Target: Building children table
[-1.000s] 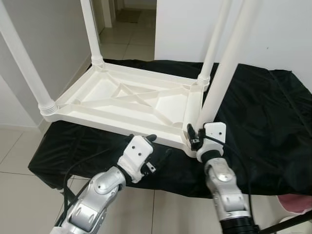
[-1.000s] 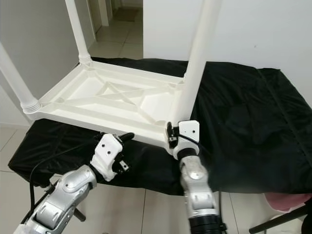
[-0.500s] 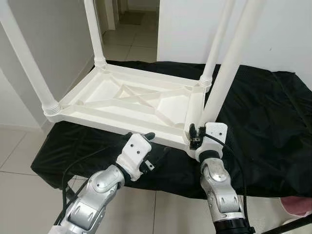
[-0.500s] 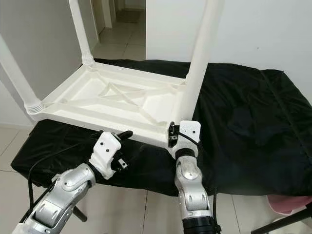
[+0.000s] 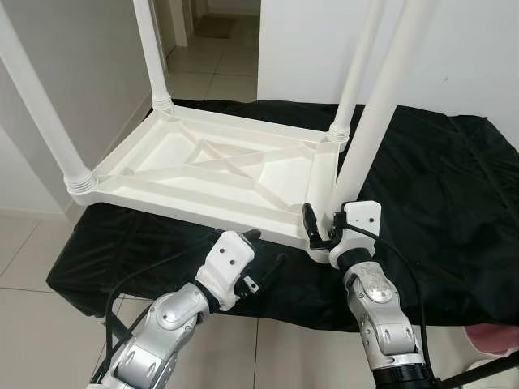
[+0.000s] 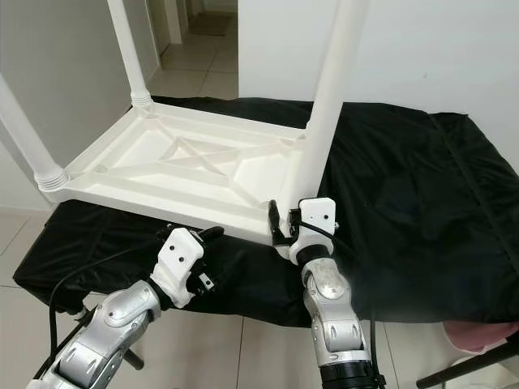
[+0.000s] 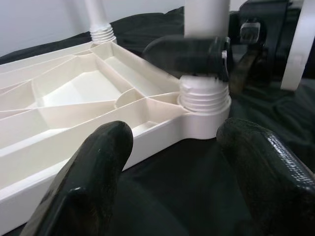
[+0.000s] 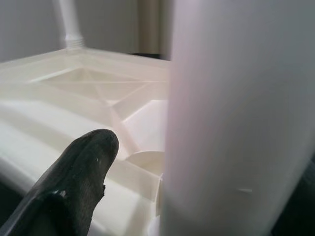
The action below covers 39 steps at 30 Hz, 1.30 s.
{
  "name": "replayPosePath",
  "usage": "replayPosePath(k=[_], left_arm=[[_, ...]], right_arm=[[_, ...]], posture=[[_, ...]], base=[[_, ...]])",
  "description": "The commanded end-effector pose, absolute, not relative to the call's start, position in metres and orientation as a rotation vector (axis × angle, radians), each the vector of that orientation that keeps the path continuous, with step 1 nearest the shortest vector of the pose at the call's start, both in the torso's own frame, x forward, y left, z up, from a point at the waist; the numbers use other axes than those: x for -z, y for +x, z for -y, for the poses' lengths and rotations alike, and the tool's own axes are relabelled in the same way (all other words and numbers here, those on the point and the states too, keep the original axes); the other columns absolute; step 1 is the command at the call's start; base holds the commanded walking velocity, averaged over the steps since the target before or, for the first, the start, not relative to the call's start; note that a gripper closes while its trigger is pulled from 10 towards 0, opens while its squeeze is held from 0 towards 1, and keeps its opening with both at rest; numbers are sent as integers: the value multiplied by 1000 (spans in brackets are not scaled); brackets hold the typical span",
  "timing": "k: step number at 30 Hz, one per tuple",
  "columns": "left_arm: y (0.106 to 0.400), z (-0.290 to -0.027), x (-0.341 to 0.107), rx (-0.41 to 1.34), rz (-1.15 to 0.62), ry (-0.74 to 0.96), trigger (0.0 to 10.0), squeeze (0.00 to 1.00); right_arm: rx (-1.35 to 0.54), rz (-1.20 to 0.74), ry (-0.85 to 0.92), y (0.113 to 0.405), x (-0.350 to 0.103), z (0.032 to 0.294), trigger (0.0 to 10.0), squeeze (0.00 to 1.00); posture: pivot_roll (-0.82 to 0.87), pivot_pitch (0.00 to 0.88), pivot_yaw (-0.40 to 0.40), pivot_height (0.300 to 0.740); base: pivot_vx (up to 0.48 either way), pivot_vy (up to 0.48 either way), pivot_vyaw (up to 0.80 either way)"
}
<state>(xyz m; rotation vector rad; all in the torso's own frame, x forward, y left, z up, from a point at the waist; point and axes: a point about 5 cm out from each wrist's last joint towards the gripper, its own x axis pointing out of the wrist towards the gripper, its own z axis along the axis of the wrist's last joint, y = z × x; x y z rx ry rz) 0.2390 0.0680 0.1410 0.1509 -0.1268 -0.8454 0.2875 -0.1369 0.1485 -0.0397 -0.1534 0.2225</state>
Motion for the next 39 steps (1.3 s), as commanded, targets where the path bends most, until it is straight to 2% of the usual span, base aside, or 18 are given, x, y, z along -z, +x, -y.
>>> replayPosePath(k=[1,9,10,11,13,14,15,18,19,20,28,29,32,33,36,39], left_arm=[[234,-66,-138,914,107,159,10000,0],[234,-70,-137,923,100,172,10000,0],[234,-71,-137,925,100,177,10000,0],[234,-71,-137,925,100,179,10000,0],[235,-71,-137,926,99,180,10000,0],[235,-71,-136,926,99,181,10000,0],[235,-71,-136,927,98,181,10000,0],[235,-70,-136,931,100,179,10000,0],[235,-69,-136,933,101,178,10000,0],[235,-68,-137,935,102,178,10000,0],[235,-68,-137,937,105,177,10000,0],[235,-69,-137,936,103,174,10000,0],[235,-68,-136,936,102,171,10000,0],[234,-68,-136,937,100,168,10000,0],[234,-69,-136,938,98,167,10000,0],[235,-70,-137,938,99,172,10000,0]], right_arm=[[-274,159,-37,289,-148,141,10000,0],[-486,141,-115,298,-148,158,10000,0],[-512,134,-126,298,-147,160,8039,0],[-530,131,-139,298,-147,161,7608,0],[-540,128,-146,299,-146,162,7725,0],[-553,123,-152,300,-145,164,4941,0],[-560,120,-155,301,-145,164,4941,0],[-579,111,-168,305,-143,168,1529,0],[-580,111,-170,305,-142,169,1529,0],[-584,106,-172,306,-141,171,0,0],[-590,96,-160,307,-139,174,0,0],[-566,93,-133,305,-139,176,4980,0],[-549,92,-118,304,-139,177,4980,0],[-536,90,-102,304,-139,176,10000,0],[-511,87,-82,302,-139,175,10000,0],[-405,59,-88,301,-136,174,10000,0]], posture=[[-22,22,11,740],[-19,8,14,740],[-19,1,16,740],[-19,1,16,740],[-19,1,16,740],[-23,0,19,740],[-23,0,19,740],[-26,0,23,740],[-26,0,23,740],[-29,0,25,740],[-30,0,25,740],[-34,0,26,740],[-34,0,26,740],[-36,0,27,740],[-35,0,25,740],[-36,0,27,740]], base=[[0,0,0],[0,0,0],[0,0,0],[0,0,0],[0,0,0],[0,0,0],[0,0,0],[0,0,0],[0,0,0],[0,0,0],[0,0,0],[0,0,0],[0,0,0],[0,0,0],[0,0,0],[0,0,0]])
